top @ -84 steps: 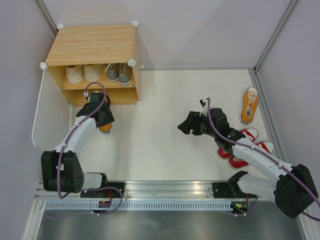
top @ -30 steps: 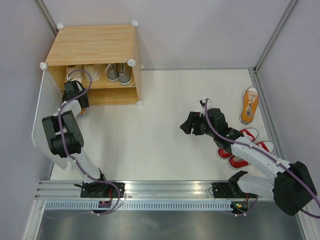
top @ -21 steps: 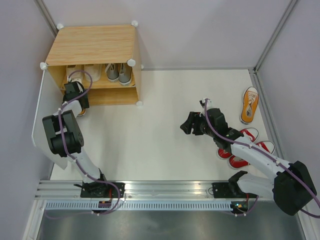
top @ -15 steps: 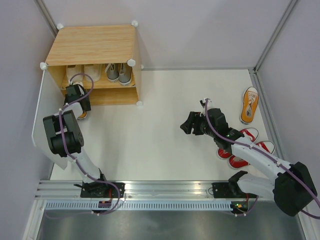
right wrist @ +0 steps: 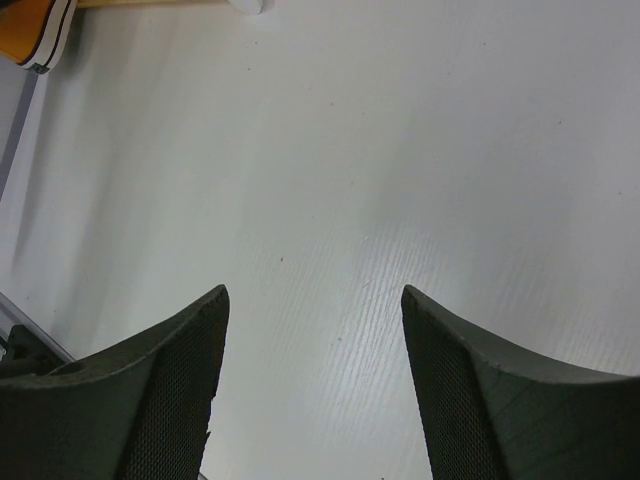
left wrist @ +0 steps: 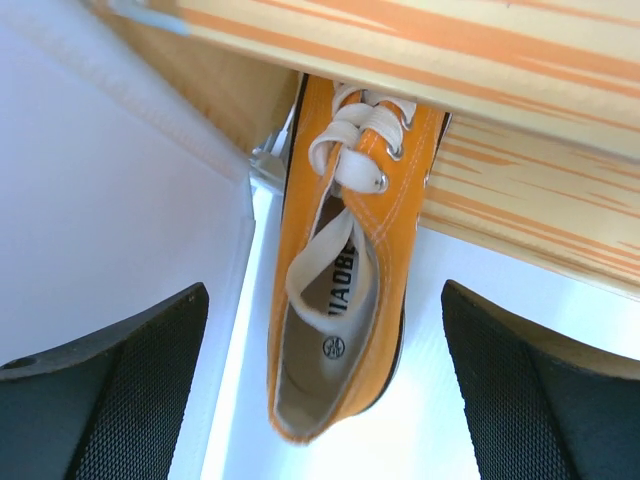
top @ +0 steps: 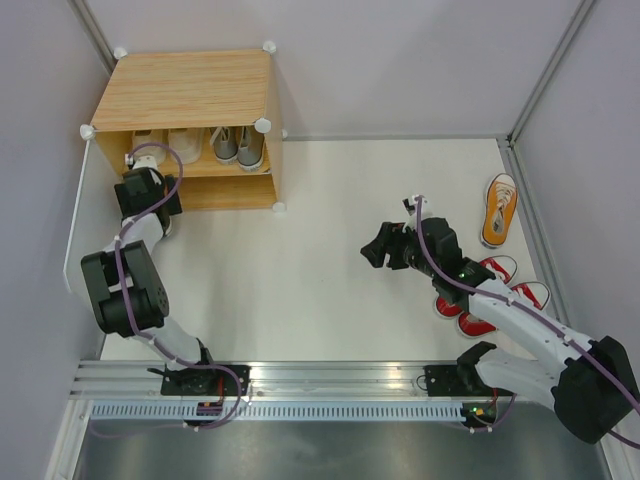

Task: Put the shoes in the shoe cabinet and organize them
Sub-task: Place the shoe in the shoe cabinet.

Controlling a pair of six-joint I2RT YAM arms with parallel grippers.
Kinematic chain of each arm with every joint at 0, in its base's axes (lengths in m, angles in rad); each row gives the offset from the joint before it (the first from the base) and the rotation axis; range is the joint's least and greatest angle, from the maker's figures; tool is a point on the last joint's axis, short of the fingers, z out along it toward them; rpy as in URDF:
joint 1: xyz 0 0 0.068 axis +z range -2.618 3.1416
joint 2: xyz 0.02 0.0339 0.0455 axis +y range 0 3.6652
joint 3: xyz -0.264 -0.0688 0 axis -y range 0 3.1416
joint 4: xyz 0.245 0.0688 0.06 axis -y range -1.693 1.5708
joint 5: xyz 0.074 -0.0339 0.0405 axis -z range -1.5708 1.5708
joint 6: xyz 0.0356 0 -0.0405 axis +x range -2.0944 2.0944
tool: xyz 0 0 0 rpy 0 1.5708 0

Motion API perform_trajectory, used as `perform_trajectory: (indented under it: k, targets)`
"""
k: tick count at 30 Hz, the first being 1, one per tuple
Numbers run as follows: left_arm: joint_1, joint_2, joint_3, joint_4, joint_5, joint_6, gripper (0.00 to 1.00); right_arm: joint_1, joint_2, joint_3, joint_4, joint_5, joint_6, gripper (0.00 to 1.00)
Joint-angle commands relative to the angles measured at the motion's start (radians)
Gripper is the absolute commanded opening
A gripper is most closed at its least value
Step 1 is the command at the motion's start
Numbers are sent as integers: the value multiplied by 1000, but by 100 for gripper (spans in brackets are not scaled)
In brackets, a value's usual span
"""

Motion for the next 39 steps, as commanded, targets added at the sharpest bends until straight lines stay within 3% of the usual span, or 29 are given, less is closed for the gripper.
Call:
perform_trajectory:
  k: [1, 9, 14, 15, 16, 23, 27, 39]
  targets:
    - [4, -85, -12, 8, -11, -70, 99, 7, -33, -1, 14, 7, -18, 74]
    - [4, -160, -24, -197, -108, -224, 97, 7, -52, -8, 18, -3, -15, 74]
    - [4, -275, -111, -268, -102, -372, 72, 15, -50, -11, 28, -3, -17, 74]
    - [4, -292, -124, -279, -88, -391, 58, 20, -53, -11, 26, 3, -17, 73]
    - [4, -308, -136, -276, -83, -408, 51, 20, -55, -11, 26, 7, -17, 73]
    - [4, -322, -175, -273, -86, -425, 40, 35, -76, -7, 9, 38, -27, 73]
    - [4, -265, -161, -267, -109, -416, 27, 41, -73, -4, 6, 52, -30, 73]
    - [4, -148, -152, -161, -152, -387, 21, 52, -32, 4, 6, 70, -36, 73]
